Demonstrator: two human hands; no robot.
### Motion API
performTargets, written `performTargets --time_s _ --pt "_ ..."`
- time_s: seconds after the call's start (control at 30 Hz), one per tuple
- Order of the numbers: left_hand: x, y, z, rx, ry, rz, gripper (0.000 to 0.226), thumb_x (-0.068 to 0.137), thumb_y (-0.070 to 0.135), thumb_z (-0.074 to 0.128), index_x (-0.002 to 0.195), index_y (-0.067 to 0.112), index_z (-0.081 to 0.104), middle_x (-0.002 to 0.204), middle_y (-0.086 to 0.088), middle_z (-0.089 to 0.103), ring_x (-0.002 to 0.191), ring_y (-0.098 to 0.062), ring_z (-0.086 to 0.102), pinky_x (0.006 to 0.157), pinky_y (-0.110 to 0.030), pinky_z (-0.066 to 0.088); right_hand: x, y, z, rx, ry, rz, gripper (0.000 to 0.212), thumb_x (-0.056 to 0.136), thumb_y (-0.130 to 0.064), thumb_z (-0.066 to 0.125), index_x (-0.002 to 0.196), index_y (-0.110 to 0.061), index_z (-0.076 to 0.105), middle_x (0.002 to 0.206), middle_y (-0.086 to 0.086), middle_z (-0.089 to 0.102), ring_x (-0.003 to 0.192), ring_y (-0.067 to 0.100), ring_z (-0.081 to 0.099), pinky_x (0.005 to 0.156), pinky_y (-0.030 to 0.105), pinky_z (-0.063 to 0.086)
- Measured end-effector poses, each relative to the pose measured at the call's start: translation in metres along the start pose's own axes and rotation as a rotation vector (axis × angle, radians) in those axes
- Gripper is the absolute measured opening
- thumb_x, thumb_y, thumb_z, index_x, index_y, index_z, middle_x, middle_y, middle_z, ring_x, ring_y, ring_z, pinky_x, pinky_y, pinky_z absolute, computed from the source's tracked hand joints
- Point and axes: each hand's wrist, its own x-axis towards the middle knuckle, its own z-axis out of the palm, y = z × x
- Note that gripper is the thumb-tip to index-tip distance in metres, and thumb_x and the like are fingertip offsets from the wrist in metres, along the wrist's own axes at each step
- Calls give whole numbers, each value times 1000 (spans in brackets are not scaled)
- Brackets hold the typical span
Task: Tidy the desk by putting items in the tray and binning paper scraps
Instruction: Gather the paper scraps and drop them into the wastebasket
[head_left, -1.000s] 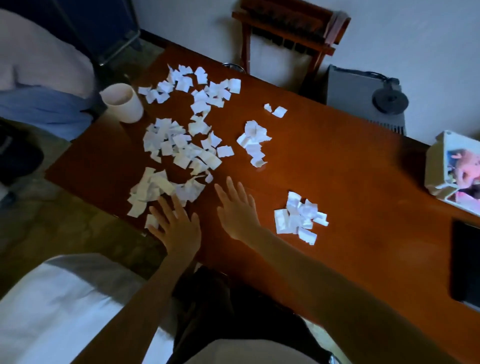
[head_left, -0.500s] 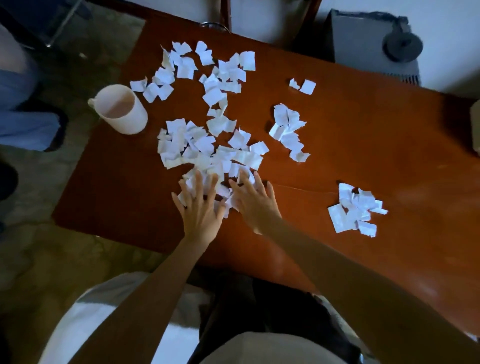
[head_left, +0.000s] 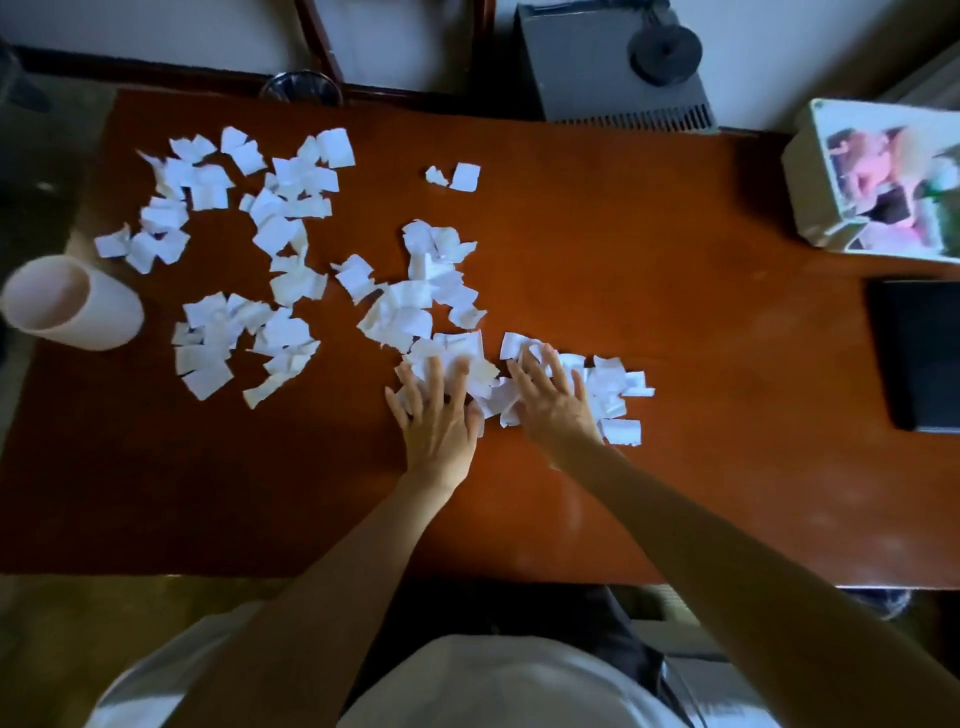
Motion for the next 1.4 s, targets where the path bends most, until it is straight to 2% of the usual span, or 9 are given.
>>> performTargets --time_s 0.2,0.37,0.47,0.6,0.67,0.73,0.9,1.13,1.4 --pt "7 75 9 -49 -32 25 55 84 41 34 137 26 37 141 -18 48 126 -51 44 95 -68 34 -12 69 -5 70 3 76 64 99 -20 37 150 -16 -2 160 5 -9 148 28 -7 118 47 10" --pt "12 106 -2 -34 -29 58 44 76 33 54 116 17 65 130 -17 59 120 -53 48 93 -72 31 -18 95 -27 270 115 89 62 88 6 35 146 -14 27 156 8 21 145 24 19 119 43 5" --pt "11 100 -24 -33 103 115 34 73 16 67 107 12 70 120 -14 66 121 -50 50 99 -70 21 -15 85 -44 267 190 30 57 83 11 40 137 -7 44 150 13 33 140 27 30 119 39 8" --pt "21 70 -60 -119 233 35 22 76 4 70 98 8 72 106 -10 73 121 -38 55 107 -67 17 6 39 -59 310 273 -41 47 74 13 45 117 3 60 127 24 55 117 43 51 107 47 34" --pt "32 49 -81 -152 204 -46 23 87 8 58 108 7 69 118 -8 68 132 -31 46 113 -61 7 22 9 -72 336 290 -96 45 74 14 44 114 4 61 123 25 57 112 45 54 102 48 40" --pt "47 19 -100 -147 224 -105 30 93 12 48 118 10 63 130 -7 61 138 -25 37 116 -54 0 41 -27 -92 314 279 -158 42 84 10 45 123 1 56 133 20 50 119 41 50 105 44 37" --pt "101 -65 -141 -152 278 -228 35 93 12 47 127 7 56 148 -13 38 145 -30 17 117 -52 4 107 -113 -136 301 208 -225 53 90 3 42 140 -10 35 151 11 28 131 33 40 110 36 33" --pt "205 -171 -182 -101 241 -324 50 97 24 42 145 16 32 159 -13 4 146 -37 -2 116 -56 7 220 -191 -174 221 43 -189 60 100 -18 37 150 -23 4 159 5 -10 148 29 -4 119 47 6" --pt "278 -228 -173 -223 90 -496 60 94 59 19 149 38 5 159 -7 -16 142 -42 -19 107 -69 -5 319 -223 -179 261 83 41 59 97 -54 25 147 -41 -4 157 -1 -21 145 36 -17 111 65 6"
